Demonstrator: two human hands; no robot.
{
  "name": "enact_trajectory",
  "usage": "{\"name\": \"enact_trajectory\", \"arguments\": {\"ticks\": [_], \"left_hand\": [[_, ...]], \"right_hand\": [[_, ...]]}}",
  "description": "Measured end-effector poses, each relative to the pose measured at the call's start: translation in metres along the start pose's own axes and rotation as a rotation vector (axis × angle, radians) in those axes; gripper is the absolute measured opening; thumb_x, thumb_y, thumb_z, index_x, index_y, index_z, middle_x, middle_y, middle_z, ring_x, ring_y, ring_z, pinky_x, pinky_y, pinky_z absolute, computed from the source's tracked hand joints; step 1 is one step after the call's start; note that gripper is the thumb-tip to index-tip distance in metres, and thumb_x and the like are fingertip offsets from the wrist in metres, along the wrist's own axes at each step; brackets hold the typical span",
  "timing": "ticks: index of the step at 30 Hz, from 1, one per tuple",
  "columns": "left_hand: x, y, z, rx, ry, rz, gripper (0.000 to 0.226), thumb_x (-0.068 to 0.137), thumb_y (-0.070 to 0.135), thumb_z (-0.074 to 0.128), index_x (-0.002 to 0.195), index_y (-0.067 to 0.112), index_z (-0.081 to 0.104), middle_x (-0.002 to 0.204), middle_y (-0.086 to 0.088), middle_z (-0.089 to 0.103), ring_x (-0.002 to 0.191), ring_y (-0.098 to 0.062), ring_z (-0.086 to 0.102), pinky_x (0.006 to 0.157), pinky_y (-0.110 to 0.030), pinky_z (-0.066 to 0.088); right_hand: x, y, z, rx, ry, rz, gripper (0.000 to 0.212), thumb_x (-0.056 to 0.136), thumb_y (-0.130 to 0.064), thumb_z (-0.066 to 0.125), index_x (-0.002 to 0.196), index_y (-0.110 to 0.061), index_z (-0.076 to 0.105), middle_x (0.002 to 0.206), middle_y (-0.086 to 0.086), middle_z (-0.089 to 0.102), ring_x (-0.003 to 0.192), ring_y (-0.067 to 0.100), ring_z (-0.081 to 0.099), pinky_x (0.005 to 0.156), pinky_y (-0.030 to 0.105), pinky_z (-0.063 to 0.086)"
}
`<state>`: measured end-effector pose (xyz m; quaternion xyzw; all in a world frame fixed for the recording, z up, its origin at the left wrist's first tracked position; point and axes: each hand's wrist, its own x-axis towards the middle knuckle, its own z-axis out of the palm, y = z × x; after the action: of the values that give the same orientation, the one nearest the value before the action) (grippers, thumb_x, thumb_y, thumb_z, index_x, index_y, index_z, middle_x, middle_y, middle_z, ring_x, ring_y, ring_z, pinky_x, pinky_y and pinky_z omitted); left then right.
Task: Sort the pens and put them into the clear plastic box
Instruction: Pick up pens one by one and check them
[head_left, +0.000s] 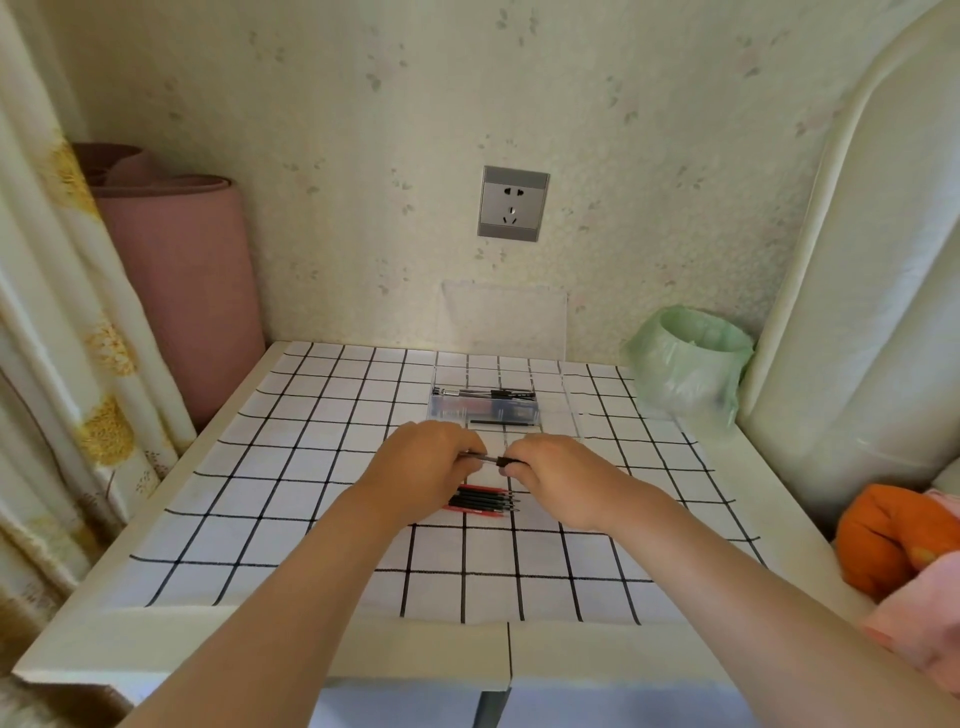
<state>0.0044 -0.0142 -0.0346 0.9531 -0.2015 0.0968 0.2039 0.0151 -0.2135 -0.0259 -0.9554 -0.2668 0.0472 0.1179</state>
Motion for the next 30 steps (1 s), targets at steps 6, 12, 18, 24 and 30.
{"name": "enact_trajectory", "arguments": {"ticks": [6,12,18,24,30], "left_hand": [[-0.004,0.007,0.003,-0.012,-0.014,-0.014,0.019,0.097,0.038,0.052,0.104,0.029,0.067,0.085,0.009,0.066,0.075,-0.011,0.059,0.067,-0.028,0.048],[-0.002,0.001,0.000,-0.067,-0.058,-0.027,0.014,0.098,0.035,0.051,0.101,0.031,0.065,0.081,0.010,0.063,0.075,-0.010,0.057,0.063,-0.026,0.043],[-0.003,-0.003,-0.008,-0.041,-0.060,-0.035,0.015,0.098,0.038,0.052,0.102,0.033,0.066,0.081,0.011,0.064,0.072,-0.008,0.056,0.062,-0.025,0.043],[-0.004,-0.009,-0.009,0.019,-0.070,-0.117,0.015,0.095,0.046,0.053,0.108,0.039,0.058,0.077,0.013,0.059,0.070,-0.005,0.053,0.059,-0.022,0.039],[-0.006,-0.007,-0.010,0.016,-0.102,-0.103,0.018,0.099,0.037,0.049,0.110,0.039,0.063,0.071,0.019,0.051,0.068,-0.003,0.048,0.062,-0.022,0.036]], "right_hand": [[-0.003,-0.008,0.000,0.005,0.010,-0.025,0.025,0.105,-0.028,0.037,0.107,-0.017,0.059,0.100,0.001,0.065,0.090,0.019,0.057,0.077,0.034,0.047],[0.000,-0.014,-0.003,-0.083,0.065,-0.057,0.026,0.105,-0.031,0.035,0.105,-0.016,0.057,0.087,-0.001,0.063,0.078,0.021,0.056,0.062,0.031,0.034],[0.002,-0.016,-0.008,0.050,0.059,-0.028,0.027,0.102,-0.040,0.043,0.112,-0.022,0.059,0.082,-0.003,0.063,0.075,0.017,0.055,0.067,0.033,0.045],[-0.003,0.002,-0.008,0.039,-0.173,0.126,0.030,0.099,-0.013,0.041,0.120,-0.022,0.059,0.115,0.000,0.054,0.102,0.019,0.054,0.088,0.031,0.046],[-0.006,0.016,-0.012,-0.029,-0.184,0.132,0.037,0.094,-0.007,0.045,0.115,-0.029,0.067,0.105,-0.006,0.048,0.096,0.013,0.051,0.084,0.024,0.043]]}}
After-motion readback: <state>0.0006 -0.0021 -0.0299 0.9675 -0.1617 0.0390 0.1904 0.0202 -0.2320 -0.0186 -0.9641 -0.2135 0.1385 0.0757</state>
